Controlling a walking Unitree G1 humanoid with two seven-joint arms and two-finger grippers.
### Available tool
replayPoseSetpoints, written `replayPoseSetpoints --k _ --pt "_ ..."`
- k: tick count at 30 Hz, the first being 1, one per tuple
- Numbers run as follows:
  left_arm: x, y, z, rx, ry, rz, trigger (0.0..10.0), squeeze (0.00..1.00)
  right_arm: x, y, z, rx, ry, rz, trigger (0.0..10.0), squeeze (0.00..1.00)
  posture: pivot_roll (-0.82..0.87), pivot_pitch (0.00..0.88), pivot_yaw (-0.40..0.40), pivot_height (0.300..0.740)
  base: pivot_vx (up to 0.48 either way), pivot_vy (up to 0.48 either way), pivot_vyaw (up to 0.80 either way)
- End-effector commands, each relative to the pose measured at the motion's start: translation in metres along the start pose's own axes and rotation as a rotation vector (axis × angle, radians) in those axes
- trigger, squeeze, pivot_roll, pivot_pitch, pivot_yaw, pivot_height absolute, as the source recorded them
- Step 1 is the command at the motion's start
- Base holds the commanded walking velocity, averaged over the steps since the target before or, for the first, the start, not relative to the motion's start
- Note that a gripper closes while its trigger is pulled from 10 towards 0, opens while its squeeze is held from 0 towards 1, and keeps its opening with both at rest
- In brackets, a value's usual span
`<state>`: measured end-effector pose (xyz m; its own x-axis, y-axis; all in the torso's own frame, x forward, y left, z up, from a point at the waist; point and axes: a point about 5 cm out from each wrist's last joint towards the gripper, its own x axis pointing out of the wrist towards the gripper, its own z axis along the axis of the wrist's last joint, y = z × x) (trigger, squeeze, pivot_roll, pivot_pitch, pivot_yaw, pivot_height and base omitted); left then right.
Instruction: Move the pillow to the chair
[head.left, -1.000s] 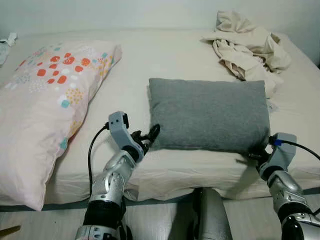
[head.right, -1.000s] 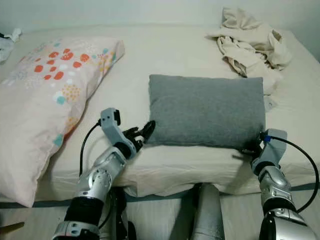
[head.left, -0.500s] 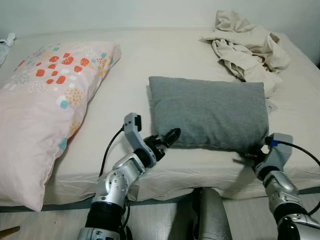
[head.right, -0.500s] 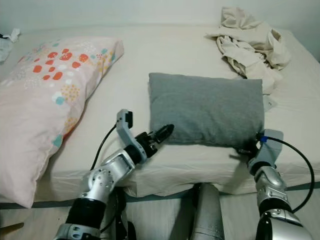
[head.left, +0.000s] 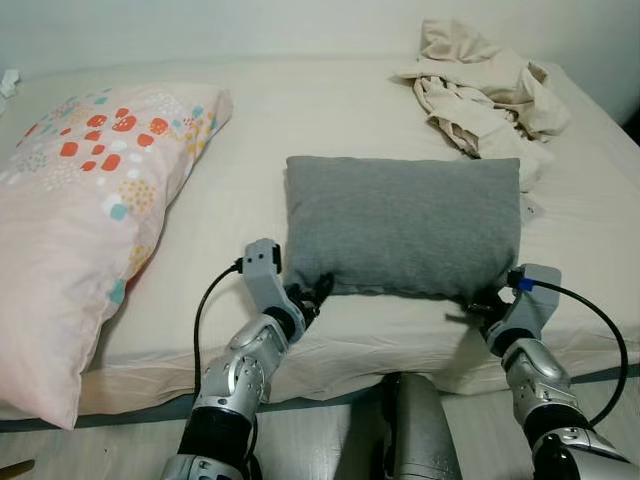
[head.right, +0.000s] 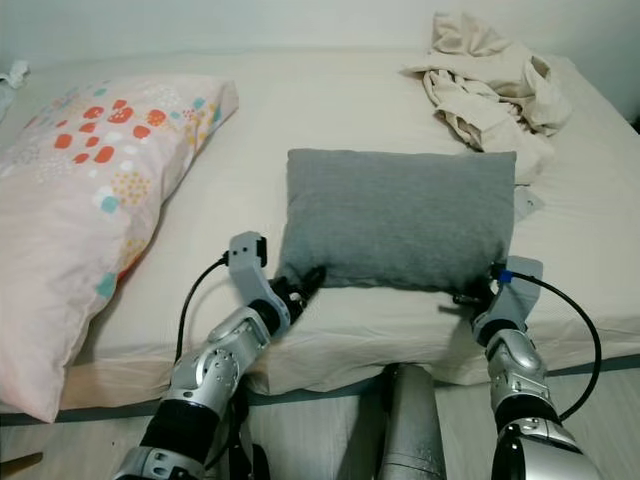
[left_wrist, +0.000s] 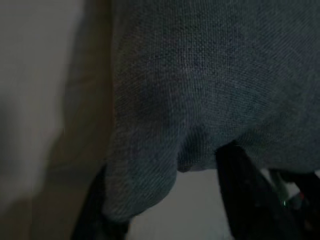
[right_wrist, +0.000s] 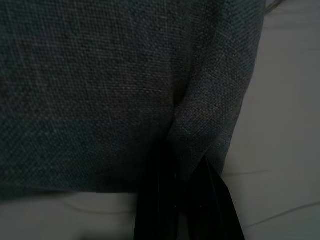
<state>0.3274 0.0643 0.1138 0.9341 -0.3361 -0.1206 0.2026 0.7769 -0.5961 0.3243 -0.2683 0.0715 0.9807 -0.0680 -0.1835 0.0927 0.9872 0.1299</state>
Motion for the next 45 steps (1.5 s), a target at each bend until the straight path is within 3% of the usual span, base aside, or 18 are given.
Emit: replayPoseSetpoints --k 1,9,15,16,19,21,25,31,33,36,41,42,43,45 --pt "0.001 -0.003 -0.007 -0.067 -0.014 0.015 0.0 0.00 -0.003 0.021 -0.025 -0.004 0.098 0.106 0.0 0.00 0.10 0.259 0.026 0.573 0.000 0.000 0.00" --pt "0.000 0.002 0.001 -0.089 -0.047 0.003 0.0 0.00 -0.003 0.024 -0.024 -0.018 0.091 0.117 0.0 0.00 0.09 0.258 0.024 0.573 0.000 0.000 0.00" --pt "-0.006 0.022 0.022 -0.028 -0.134 0.053 0.0 0.00 0.002 0.046 -0.017 -0.064 0.043 0.208 0.0 0.00 0.05 0.218 0.013 0.573 0.000 0.000 0.00" --pt "-0.012 0.039 0.036 0.038 -0.184 0.098 0.0 0.00 0.006 0.061 -0.007 -0.086 -0.020 0.242 0.0 0.00 0.04 0.200 0.007 0.573 0.000 0.000 0.00" --pt "-0.019 0.052 0.048 0.092 -0.222 0.124 0.0 0.00 0.010 0.074 0.007 -0.102 -0.087 0.263 0.0 0.00 0.01 0.178 0.000 0.573 0.000 0.000 0.00" --pt "-0.019 0.052 0.048 0.092 -0.222 0.124 0.0 0.00 0.010 0.074 0.007 -0.102 -0.087 0.263 0.0 0.00 0.01 0.178 0.000 0.573 0.000 0.000 0.00" --pt "-0.038 0.078 0.065 0.180 -0.294 0.207 0.0 0.00 0.019 0.124 0.043 -0.190 -0.235 0.415 0.0 0.00 -0.02 0.143 -0.015 0.573 0.000 0.000 0.00" --pt "-0.046 0.087 0.062 0.214 -0.292 0.252 0.0 0.00 0.016 0.142 0.035 -0.229 -0.215 0.486 0.0 0.00 -0.02 0.119 -0.020 0.573 0.000 0.000 0.00" --pt "-0.055 0.095 0.060 0.232 -0.289 0.284 0.0 0.00 0.013 0.150 0.026 -0.223 -0.199 0.508 0.0 0.00 -0.02 0.110 -0.016 0.573 0.000 0.000 0.00" --pt "-0.061 0.101 0.057 0.248 -0.273 0.296 0.0 0.00 0.009 0.152 0.017 -0.218 -0.177 0.513 0.0 0.00 -0.02 0.108 -0.016 0.573 0.000 0.000 0.00" --pt "-0.059 0.096 0.049 0.299 -0.236 0.272 0.0 0.00 0.005 0.144 0.005 -0.218 -0.139 0.482 0.0 0.00 -0.01 0.100 -0.021 0.573 0.000 0.000 0.00" --pt "-0.056 0.093 0.046 0.325 -0.229 0.266 4.6 0.00 0.004 0.139 0.000 -0.244 -0.135 0.453 9.2 0.00 -0.01 0.091 -0.019 0.573 0.000 0.000 0.00" --pt "-0.054 0.091 0.043 0.355 -0.216 0.276 10.0 0.00 0.003 0.133 -0.006 -0.271 -0.107 0.418 10.0 0.00 -0.02 0.088 -0.016 0.573 0.000 0.000 0.00" --pt "-0.051 0.090 0.036 0.374 -0.197 0.298 10.0 0.00 0.001 0.125 -0.016 -0.308 -0.072 0.357 10.0 0.00 -0.02 0.080 -0.008 0.573 0.000 0.000 0.00"
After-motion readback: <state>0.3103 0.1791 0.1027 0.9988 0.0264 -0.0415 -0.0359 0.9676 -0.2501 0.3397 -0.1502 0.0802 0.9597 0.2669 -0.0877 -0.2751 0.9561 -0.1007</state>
